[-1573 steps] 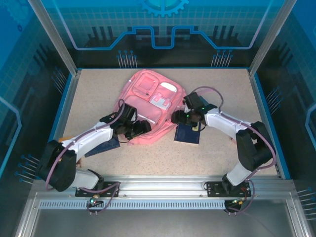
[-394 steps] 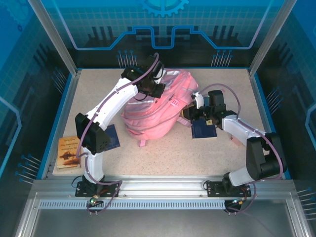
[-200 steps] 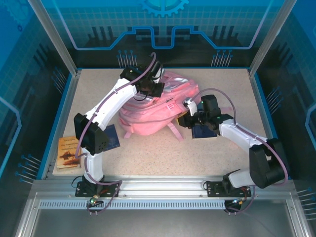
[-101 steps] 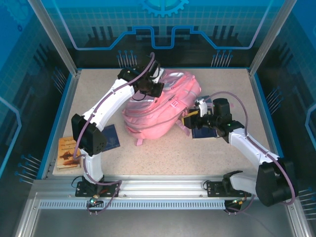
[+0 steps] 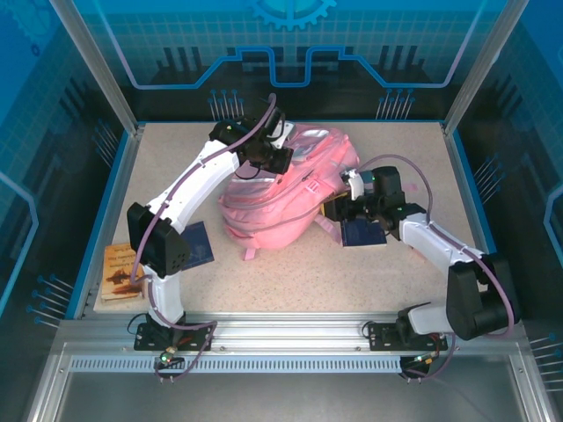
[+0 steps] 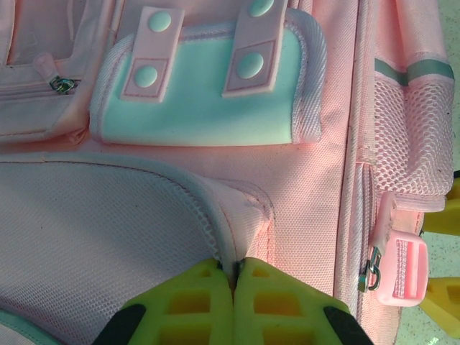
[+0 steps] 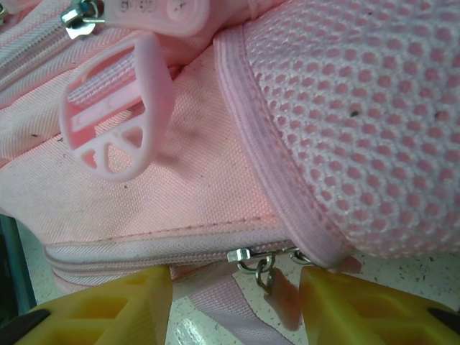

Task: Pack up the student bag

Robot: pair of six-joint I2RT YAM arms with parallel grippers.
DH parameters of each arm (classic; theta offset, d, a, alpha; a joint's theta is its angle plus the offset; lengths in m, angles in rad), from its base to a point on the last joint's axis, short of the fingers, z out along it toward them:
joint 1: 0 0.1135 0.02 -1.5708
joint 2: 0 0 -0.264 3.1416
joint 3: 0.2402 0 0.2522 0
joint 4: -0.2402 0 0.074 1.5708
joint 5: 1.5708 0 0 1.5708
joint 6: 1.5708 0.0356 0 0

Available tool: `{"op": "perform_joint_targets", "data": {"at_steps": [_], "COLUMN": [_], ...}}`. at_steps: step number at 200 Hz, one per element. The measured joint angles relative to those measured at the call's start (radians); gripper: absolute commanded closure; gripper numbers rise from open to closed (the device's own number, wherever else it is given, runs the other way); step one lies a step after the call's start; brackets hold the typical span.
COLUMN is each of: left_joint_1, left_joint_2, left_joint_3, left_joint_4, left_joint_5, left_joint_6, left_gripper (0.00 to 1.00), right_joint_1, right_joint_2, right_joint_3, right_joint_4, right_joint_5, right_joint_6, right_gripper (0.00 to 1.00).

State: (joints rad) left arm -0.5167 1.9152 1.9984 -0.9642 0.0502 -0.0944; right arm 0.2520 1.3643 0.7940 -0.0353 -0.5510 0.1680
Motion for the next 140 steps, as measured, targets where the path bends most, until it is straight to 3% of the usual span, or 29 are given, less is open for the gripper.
{"op": "perform_joint_targets", "data": {"at_steps": [15, 81, 120, 140], "left_joint_1": [0.001, 0.001, 0.001, 0.002], "left_joint_2": [0.0, 0.0, 0.0, 0.0], "left_joint_3": [0.0, 0.0, 0.0, 0.0], "left_joint_4": [0.0, 0.0, 0.002, 0.004], "left_joint_5": [0.0, 0.008, 0.008, 0.008], "left_joint_6": [0.001, 0.0, -0.011, -0.021], "left_gripper": [1.0, 1.0, 1.0, 1.0], "right_joint_1": [0.0, 0.005, 0.029, 0.054], "right_joint_2": [0.005, 0.011, -0.005, -0.034], "right_joint_3": [0.002, 0.006, 0.005, -0.001], "right_joint_4": [0.0, -0.001, -0.002, -0.006], "right_joint_5": [0.01, 0.027, 0.089, 0.132], "right_joint_6": [-0.008, -0.085, -0.126, -0.137], "right_gripper": [0.52, 0.87, 1.0, 1.0]}}
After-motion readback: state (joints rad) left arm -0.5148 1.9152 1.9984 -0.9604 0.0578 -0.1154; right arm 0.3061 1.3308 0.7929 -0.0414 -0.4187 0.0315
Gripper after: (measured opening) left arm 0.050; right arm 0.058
